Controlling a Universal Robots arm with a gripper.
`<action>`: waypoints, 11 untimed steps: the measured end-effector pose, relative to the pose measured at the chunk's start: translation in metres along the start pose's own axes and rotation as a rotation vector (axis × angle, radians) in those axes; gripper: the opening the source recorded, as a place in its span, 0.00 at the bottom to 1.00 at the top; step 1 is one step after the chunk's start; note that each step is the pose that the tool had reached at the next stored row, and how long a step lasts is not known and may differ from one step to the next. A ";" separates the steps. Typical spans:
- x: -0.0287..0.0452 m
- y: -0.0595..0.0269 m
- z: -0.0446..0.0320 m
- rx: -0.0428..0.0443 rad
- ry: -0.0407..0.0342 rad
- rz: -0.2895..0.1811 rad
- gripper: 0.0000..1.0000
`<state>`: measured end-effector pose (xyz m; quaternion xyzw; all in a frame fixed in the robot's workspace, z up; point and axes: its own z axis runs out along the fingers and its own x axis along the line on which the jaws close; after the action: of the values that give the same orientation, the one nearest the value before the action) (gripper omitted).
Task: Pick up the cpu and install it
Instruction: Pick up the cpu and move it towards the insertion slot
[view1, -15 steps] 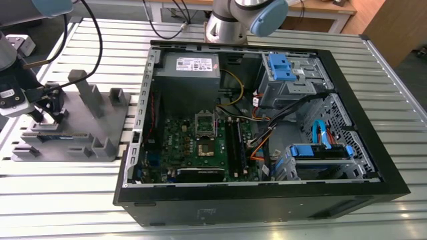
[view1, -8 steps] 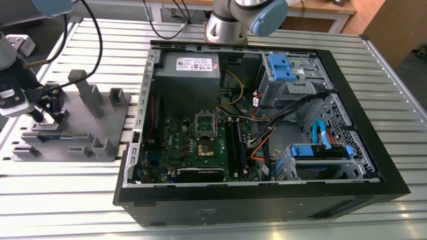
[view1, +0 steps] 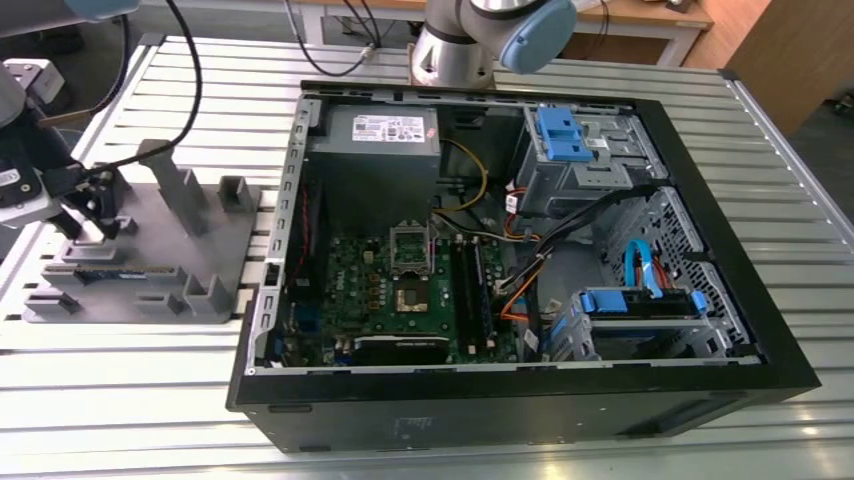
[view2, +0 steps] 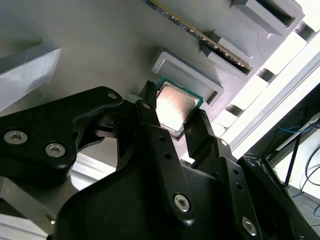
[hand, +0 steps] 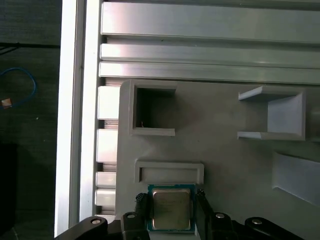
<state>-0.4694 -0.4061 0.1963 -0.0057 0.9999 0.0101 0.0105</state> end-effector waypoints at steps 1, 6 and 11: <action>0.0000 0.0000 -0.0014 0.0000 0.0000 0.000 0.47; -0.0002 0.0002 -0.0076 -0.0001 -0.0002 0.000 0.47; -0.0001 0.0001 -0.0069 0.0000 0.0001 0.000 0.47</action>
<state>-0.4694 -0.4062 0.2032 -0.0058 0.9999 0.0101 0.0104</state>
